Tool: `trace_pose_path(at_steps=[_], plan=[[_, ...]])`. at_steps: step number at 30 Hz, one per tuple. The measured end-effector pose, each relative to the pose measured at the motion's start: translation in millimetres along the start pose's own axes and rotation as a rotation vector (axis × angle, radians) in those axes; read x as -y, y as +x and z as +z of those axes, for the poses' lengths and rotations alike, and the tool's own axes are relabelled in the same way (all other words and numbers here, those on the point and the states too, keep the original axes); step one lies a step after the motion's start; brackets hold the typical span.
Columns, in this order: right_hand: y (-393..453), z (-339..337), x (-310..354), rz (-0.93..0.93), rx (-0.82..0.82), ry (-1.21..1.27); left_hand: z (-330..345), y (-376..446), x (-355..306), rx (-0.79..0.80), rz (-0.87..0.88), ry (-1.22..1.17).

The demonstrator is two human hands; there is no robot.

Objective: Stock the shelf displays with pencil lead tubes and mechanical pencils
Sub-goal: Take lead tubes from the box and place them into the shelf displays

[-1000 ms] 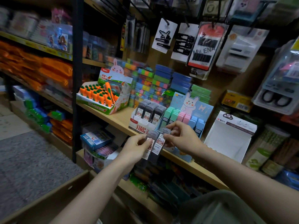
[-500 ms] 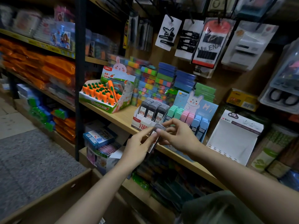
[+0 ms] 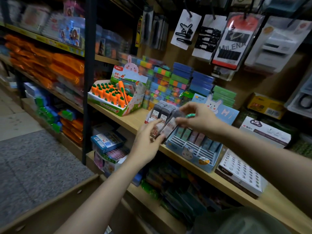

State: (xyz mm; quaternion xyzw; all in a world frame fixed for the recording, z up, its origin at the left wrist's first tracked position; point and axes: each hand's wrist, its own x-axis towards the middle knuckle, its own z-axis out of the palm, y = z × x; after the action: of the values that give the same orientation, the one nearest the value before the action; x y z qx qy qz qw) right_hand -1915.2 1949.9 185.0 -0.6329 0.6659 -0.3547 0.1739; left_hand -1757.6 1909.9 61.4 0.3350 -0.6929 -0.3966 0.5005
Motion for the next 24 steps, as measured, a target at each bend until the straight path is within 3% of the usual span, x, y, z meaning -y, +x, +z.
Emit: trace_pose_path(at_steps=[3, 5, 8, 13, 24], plan=[[27, -17, 7, -0.082, -0.213, -0.220, -4, 9, -1, -0.139, 0.054, 0.394], [41, -20, 7, -0.119, -0.290, -0.360, -7, 12, 4, -0.056, 0.114, 0.584], [54, -12, 0, -0.133, -0.279, -0.422, -4, 15, 13, 0.104, 0.162, 0.755], [60, 5, -12, -0.172, -0.214, -0.505, 4, 16, 21, 0.217, 0.170, 0.808], [65, 20, -28, -0.112, -0.200, -0.618, 8, 17, 24, 0.183, 0.182, 0.760]])
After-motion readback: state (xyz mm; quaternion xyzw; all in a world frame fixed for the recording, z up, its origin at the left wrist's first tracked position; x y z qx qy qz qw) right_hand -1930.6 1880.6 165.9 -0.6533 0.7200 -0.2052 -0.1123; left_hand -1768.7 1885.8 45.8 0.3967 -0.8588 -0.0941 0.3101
